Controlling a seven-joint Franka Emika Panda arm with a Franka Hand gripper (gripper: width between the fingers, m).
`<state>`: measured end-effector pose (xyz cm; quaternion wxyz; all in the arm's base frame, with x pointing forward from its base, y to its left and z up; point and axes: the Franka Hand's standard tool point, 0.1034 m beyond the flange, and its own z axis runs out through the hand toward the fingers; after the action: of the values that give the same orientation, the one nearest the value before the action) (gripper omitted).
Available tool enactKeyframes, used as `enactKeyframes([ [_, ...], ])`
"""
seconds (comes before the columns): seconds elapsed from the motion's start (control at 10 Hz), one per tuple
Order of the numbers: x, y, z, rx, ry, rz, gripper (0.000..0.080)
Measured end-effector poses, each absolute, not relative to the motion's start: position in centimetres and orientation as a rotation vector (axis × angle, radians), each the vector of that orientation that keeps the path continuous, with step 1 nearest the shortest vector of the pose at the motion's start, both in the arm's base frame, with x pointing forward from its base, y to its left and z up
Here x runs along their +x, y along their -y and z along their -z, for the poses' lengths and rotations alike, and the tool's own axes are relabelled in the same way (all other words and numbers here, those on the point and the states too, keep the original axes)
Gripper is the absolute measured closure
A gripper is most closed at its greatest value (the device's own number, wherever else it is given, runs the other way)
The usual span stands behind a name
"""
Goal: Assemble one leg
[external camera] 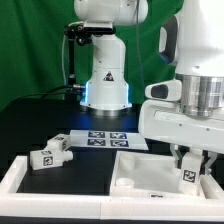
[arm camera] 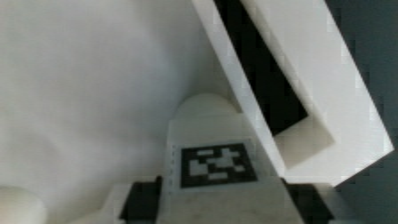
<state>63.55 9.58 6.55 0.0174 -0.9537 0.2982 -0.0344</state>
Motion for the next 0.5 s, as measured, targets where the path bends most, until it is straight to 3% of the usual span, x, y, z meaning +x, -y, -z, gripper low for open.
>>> enactKeyframes([
  [0.1, 63.6, -9.6, -6.6, -2.963, -0.927, 0.108, 0.0433],
  [0.2, 64.1, -9.8, -7.2, -2.961, -0.911, 0.119, 0.0433],
  [0.3, 64.8, -10.1, -8.3, -2.955, -0.890, 0.146, 0.0231],
  [0.4, 65.3, -10.3, -9.4, -2.947, -0.879, 0.162, 0.0231],
  [0.5, 65.9, -10.6, -10.7, -2.940, -0.867, 0.172, 0.0168],
])
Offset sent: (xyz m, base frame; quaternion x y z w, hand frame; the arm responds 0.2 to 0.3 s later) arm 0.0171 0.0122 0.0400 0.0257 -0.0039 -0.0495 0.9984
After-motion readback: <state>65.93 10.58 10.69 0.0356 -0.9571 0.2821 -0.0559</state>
